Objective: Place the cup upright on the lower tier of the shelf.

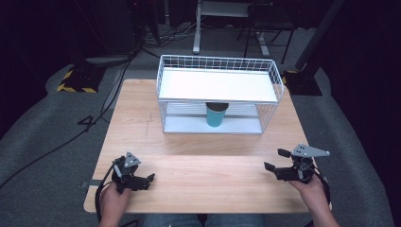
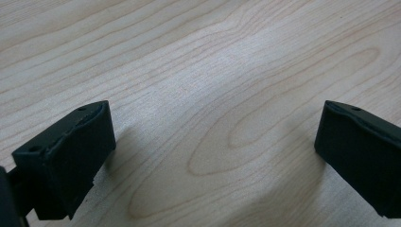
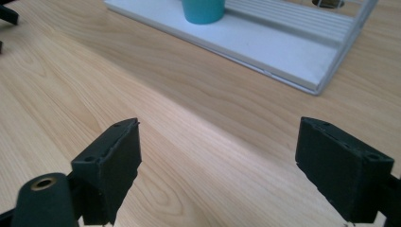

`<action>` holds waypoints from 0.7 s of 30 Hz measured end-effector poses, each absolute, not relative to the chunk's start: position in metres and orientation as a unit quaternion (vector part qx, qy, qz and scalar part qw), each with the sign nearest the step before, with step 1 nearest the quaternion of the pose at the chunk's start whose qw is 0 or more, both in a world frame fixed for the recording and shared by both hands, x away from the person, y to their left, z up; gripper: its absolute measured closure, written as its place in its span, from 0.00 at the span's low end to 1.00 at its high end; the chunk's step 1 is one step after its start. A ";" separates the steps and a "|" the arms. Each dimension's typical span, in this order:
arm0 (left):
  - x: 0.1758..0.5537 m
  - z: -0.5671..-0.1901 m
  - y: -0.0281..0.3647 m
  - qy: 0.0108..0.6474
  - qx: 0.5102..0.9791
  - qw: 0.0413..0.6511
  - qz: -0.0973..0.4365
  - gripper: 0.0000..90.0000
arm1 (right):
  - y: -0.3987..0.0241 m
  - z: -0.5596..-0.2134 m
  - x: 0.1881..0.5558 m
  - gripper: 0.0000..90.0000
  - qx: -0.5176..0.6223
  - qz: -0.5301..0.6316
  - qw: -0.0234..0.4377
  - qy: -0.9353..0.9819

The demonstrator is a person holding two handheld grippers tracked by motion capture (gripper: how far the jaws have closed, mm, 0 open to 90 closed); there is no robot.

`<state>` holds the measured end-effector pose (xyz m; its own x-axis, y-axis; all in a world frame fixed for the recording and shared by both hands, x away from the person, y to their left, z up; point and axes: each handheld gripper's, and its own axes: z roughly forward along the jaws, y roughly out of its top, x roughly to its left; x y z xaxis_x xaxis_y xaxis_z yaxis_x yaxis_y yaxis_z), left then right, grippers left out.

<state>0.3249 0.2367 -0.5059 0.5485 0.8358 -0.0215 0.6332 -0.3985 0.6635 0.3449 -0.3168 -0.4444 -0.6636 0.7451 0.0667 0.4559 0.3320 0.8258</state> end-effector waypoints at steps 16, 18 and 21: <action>0.325 -0.506 0.237 0.447 0.821 0.316 0.160 0.00 | -0.340 -0.483 0.331 0.17 0.387 0.430 0.194 0.792; 0.325 -0.506 0.237 0.447 0.821 0.316 0.160 0.00 | -0.340 -0.487 0.333 0.17 0.396 0.426 0.189 0.791; 0.325 -0.506 0.237 0.447 0.821 0.316 0.160 0.00 | -0.335 -0.496 0.335 0.17 0.393 0.403 0.189 0.805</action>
